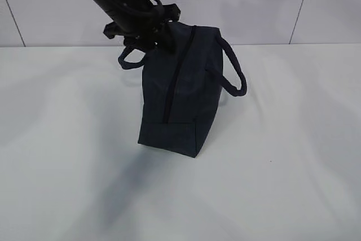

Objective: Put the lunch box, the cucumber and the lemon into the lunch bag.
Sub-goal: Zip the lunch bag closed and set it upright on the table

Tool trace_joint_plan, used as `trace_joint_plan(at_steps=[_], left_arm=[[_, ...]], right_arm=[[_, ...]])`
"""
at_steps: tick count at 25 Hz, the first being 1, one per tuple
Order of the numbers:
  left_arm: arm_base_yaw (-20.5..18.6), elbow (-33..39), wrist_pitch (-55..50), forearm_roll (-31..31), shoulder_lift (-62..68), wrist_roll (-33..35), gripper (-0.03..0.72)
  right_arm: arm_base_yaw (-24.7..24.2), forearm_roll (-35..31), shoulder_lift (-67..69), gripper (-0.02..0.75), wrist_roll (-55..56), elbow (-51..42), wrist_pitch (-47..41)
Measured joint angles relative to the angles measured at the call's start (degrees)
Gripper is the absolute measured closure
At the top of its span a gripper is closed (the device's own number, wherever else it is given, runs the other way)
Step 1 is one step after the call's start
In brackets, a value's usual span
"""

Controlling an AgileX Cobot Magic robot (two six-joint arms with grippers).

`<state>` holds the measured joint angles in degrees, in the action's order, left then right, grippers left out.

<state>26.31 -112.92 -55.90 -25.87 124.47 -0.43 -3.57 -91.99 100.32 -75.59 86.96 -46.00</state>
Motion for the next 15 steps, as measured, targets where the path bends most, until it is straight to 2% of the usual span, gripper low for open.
trace_joint_plan(at_steps=[3,6,13,15], left_arm=[[-0.8,0.0,-0.11,2.52,-2.25,-0.27,0.298],[-1.35,0.0,-0.11,6.98,-5.48,-0.39,0.283],[-1.35,0.0,0.33,14.04,-14.65,-0.39,0.279],[-1.35,0.0,0.33,15.66,-17.09,-0.39,0.279]], right_arm=[[0.0,0.73,0.0,0.245,2.97,0.0,-0.41],[0.0,3.65,0.0,0.246,7.07,1.89,-1.03],[0.0,19.92,-0.07,0.253,22.34,15.09,-5.12],[0.0,27.27,-0.88,0.282,26.83,20.19,-6.4]])
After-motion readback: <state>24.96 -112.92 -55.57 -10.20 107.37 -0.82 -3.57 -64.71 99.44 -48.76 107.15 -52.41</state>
